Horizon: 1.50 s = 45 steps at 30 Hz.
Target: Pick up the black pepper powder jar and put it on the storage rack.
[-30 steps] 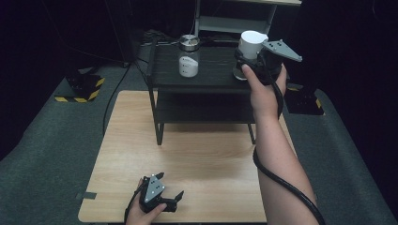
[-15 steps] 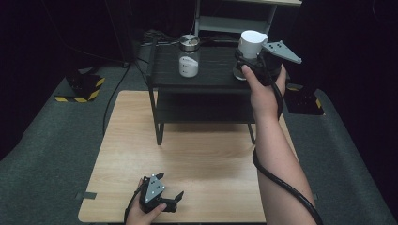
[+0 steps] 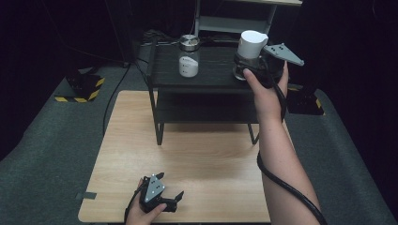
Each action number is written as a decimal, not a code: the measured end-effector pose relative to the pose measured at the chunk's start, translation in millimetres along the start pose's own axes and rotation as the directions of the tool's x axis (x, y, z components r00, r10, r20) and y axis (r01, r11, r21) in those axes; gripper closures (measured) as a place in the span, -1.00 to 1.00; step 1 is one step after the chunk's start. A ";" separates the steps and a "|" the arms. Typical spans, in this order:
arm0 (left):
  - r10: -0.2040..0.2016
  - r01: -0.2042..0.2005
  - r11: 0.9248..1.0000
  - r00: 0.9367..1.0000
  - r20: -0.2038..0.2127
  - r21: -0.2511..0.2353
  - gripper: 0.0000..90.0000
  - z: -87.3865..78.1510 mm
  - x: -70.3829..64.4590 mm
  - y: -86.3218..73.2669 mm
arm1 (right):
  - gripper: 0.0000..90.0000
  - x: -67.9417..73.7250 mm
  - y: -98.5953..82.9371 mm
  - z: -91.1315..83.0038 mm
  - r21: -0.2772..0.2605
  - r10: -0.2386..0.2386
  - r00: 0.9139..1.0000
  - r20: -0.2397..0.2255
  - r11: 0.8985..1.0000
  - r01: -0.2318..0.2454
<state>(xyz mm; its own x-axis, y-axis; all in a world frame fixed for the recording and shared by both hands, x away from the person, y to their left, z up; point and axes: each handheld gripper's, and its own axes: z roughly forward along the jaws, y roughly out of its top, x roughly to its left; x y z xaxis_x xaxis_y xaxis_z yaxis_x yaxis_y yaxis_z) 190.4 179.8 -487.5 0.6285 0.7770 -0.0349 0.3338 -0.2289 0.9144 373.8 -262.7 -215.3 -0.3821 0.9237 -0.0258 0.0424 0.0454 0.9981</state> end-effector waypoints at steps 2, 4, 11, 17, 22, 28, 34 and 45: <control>0.000 0.000 1.000 1.000 0.001 0.000 -0.99 0.0 0.1 0.0 | -0.86 -0.8 -0.6 -0.9 0.000 -0.001 1.000 -0.004 1.000 0.001; 0.003 -0.003 1.000 1.000 -0.001 0.001 -0.99 0.1 0.0 0.3 | -0.96 0.7 -2.9 -3.2 -0.007 -0.010 1.000 0.001 1.000 0.010; 0.003 -0.003 1.000 1.000 -0.001 0.004 -0.99 0.5 -0.5 0.9 | -1.00 2.0 -8.0 -10.4 -0.027 -0.012 1.000 -0.021 1.000 0.012; 0.003 -0.003 1.000 1.000 -0.001 0.004 -0.99 0.9 -0.4 1.1 | -1.00 1.7 -13.7 -22.9 -0.042 -0.021 0.999 -0.048 0.999 0.019; 0.007 -0.007 1.000 1.000 -0.002 0.004 -0.99 1.2 -0.6 1.3 | -1.00 -0.3 -18.6 -32.0 -0.054 -0.016 0.998 -0.066 0.998 0.012; 0.007 -0.007 1.000 1.000 -0.006 0.000 -0.99 1.2 -1.5 0.8 | -1.00 -3.2 -29.9 -45.1 -0.066 -0.028 0.996 -0.086 0.998 0.022; -0.003 0.003 1.000 1.000 -0.004 -0.003 -0.99 1.5 -0.7 0.2 | -1.00 -6.8 -45.8 -58.8 -0.072 -0.030 0.992 -0.122 0.997 0.021; 0.006 -0.006 1.000 1.000 -0.006 -0.011 -0.99 1.4 -1.3 -0.9 | -1.00 -11.8 -67.4 -80.6 -0.089 -0.042 0.986 -0.162 0.996 0.028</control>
<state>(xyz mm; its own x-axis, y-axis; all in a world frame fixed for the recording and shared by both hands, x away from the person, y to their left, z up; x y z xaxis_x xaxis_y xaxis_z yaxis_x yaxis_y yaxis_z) 190.2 178.2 -488.9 0.6265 0.7790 -0.0270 0.3224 -0.2274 0.9189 301.1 -307.4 -277.7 -0.5282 0.8471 -0.0580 -0.0503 0.0370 0.9980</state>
